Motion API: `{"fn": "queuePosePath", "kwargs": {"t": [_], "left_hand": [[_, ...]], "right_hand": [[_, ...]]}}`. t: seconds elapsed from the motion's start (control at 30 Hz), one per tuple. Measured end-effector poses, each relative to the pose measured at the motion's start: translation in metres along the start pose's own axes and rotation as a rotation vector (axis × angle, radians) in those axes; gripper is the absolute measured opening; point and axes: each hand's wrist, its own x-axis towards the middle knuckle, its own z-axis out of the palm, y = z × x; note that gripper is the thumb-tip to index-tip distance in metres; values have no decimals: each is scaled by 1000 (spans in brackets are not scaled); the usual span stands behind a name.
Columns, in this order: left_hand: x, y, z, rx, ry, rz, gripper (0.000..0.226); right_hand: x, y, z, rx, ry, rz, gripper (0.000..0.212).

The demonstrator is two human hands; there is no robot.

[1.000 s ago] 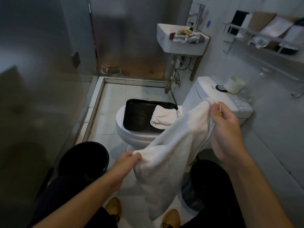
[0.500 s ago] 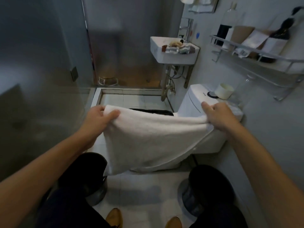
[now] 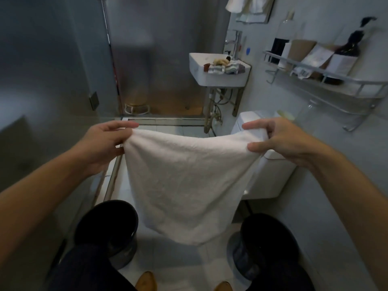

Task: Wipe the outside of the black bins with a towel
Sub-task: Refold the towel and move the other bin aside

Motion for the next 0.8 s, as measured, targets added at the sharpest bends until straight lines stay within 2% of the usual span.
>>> {"fn": "queuePosePath", "kwargs": {"t": [0.17,0.27,0.37,0.5,0.6,0.63,0.7,0.77,0.8], "left_hand": [[-1,13,-4,147,-53,133,20],[3,17,-7,401,-49,229,21],[6,18,-7,705,46,419,16],[11,19,0,680,73,488,12],[16,19,3,658,88,476,11],[17,19,3,665,93,476,10],[20,19,2,677,68,451,9],[23,19,0,669,26,362,8],[24,19,-1,690,15,323,7]], "right_hand": [[0,-6,-7,-254,-120,40,82],[8,4,-3,-252,-55,3,74],[20,22,7,-281,135,-125,57],[22,32,21,-240,216,-201,70],[23,32,28,-280,182,-78,64],[25,30,29,-209,183,22,58],[28,21,27,107,168,256,42],[27,6,21,426,51,419,20],[27,1,15,515,-33,446,20]]}}
